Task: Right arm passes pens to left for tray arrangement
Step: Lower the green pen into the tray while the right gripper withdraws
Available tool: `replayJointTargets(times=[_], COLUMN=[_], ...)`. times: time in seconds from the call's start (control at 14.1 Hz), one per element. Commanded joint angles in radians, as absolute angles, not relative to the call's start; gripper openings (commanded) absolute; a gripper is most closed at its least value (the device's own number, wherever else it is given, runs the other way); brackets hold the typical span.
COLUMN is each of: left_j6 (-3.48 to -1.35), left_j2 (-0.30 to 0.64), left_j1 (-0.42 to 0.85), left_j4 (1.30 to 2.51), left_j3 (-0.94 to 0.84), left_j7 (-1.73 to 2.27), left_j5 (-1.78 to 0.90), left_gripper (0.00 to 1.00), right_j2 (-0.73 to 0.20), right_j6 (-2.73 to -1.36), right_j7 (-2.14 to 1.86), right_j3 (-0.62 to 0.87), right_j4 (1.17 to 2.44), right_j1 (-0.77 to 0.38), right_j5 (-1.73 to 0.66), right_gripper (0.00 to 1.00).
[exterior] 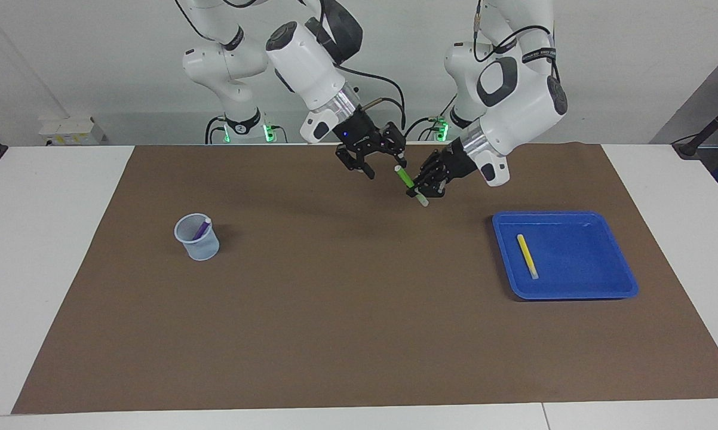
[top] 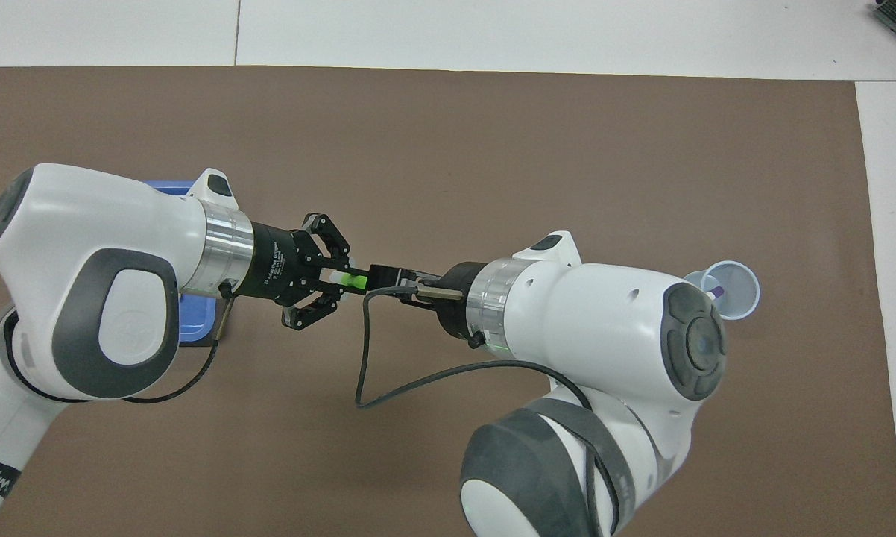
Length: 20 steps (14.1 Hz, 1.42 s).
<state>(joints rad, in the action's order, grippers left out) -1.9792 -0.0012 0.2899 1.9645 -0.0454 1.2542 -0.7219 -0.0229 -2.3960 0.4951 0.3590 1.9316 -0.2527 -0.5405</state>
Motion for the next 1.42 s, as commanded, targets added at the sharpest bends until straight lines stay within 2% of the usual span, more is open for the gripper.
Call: replayJointTargets(times=[0.0,0.36,0.64,1.07,1.35], left_j6=[-1.858,-1.677,-1.658,-1.768,-1.89], left_j2=[-0.023,-0.028,-0.028,-0.003,0.069], left_j1=[0.207,0.091,0.005,-0.1,-0.138], left_j4=[1.957,1.927,1.927,1.939,1.95], left_j3=[-0.04,-0.04,-0.04,-0.041,-0.041], left_j7=[1.067,0.696,0.326,-0.032,-0.121], left_j5=[-0.701,-0.473,-0.261,-0.045,0.029], left_gripper=[0.0,0.0,0.0,0.0,0.0], right_j2=[-0.006,0.035,0.052,0.06,0.069], right_j6=[-2.237,-1.93,-1.79,-1.801,-1.903], right_j7=[0.385,0.252,0.033,-0.295,-0.5], right_j3=[0.362,0.362,0.362,0.362,0.362], right_j4=[1.913,1.91,1.917,1.966,2.031], right_j1=[-0.186,-0.094,-0.006,0.185,0.278], right_j5=[-0.471,-0.223,-0.082,-0.038,-0.02], right_gripper=[1.0,1.0,1.0,1.0,1.0])
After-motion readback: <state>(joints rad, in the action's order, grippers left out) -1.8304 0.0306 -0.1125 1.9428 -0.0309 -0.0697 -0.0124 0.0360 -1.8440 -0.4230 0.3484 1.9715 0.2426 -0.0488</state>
